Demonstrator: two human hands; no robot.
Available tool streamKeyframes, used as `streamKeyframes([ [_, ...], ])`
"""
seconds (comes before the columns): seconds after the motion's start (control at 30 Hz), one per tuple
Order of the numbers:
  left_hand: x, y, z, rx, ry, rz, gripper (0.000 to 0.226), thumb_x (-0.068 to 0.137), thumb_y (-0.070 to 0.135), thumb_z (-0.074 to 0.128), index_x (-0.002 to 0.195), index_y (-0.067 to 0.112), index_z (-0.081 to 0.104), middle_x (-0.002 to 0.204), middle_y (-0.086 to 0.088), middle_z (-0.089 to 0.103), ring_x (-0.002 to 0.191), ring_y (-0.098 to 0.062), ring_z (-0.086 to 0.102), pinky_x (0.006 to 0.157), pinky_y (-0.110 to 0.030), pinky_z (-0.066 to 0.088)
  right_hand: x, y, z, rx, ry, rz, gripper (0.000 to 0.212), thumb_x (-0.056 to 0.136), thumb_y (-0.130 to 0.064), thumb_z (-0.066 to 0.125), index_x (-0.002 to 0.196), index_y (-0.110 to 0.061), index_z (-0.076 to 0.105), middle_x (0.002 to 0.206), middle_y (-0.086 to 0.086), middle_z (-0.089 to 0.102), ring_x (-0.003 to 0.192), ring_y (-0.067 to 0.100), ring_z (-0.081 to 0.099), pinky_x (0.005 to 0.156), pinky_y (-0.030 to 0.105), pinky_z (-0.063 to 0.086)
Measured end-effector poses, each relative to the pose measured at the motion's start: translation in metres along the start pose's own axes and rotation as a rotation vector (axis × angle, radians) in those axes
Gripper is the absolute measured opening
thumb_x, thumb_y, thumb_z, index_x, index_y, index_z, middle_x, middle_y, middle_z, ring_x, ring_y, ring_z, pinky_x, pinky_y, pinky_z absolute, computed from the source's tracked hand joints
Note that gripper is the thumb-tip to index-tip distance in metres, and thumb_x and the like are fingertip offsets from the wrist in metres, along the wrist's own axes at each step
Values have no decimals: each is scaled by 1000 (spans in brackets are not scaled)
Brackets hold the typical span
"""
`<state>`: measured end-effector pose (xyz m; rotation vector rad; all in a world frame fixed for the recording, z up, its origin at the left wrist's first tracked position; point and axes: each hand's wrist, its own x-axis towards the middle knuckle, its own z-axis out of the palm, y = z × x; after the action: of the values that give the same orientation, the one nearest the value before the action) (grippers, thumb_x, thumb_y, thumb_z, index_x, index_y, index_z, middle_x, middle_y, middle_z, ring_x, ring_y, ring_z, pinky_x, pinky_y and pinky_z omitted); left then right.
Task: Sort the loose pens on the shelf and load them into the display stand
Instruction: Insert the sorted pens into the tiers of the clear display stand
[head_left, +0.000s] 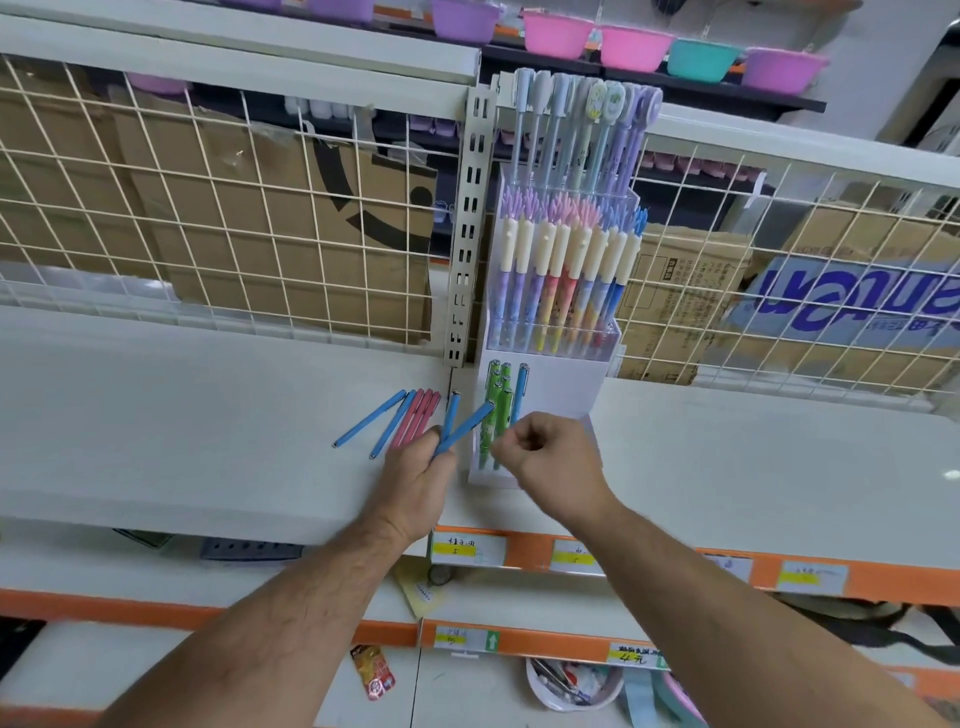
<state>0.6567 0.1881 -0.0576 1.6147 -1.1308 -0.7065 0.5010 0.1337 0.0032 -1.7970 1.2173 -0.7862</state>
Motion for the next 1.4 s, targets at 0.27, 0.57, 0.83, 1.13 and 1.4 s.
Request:
streamKeyframes([
  [0.27,-3,-1,-2,76,-94,56,30,90,43,46,89,19,63,79,-6,61,73,-28,57,67,-45,52,-17,-14,19,175,6,-46,11,91,-14,69,86,-3,70,62,4,67,57,17,65,52,26,48],
  [0.57,1,0,4,151,-22,13,28,104,26,47,76,21,47,67,-2,50,57,-15,45,51,-32,40,-5,-23,-30,306,299,55,23,95,-16,66,89,5,61,80,18,70,61,20,71,50,33,56],
  [0.83,3,1,5,201,-5,-21,28,104,30,47,77,21,49,70,-4,51,58,-14,46,52,-33,43,22,-23,-36,35,300,-3,18,95,-22,69,80,-12,65,74,3,71,64,8,72,64,36,63],
  [1.13,3,3,5,190,-7,-45,27,104,29,47,80,17,52,71,-5,52,58,-14,46,52,-32,42,32,-13,-21,-105,248,-40,19,94,-28,70,77,-23,63,73,-1,71,72,16,72,72,44,62],
  [1.4,3,3,5,186,-6,-47,28,104,29,47,78,18,51,71,-5,52,58,-14,45,51,-33,44,31,-4,-14,-175,190,-12,16,94,-26,70,81,-19,65,76,3,71,73,19,72,73,43,61],
])
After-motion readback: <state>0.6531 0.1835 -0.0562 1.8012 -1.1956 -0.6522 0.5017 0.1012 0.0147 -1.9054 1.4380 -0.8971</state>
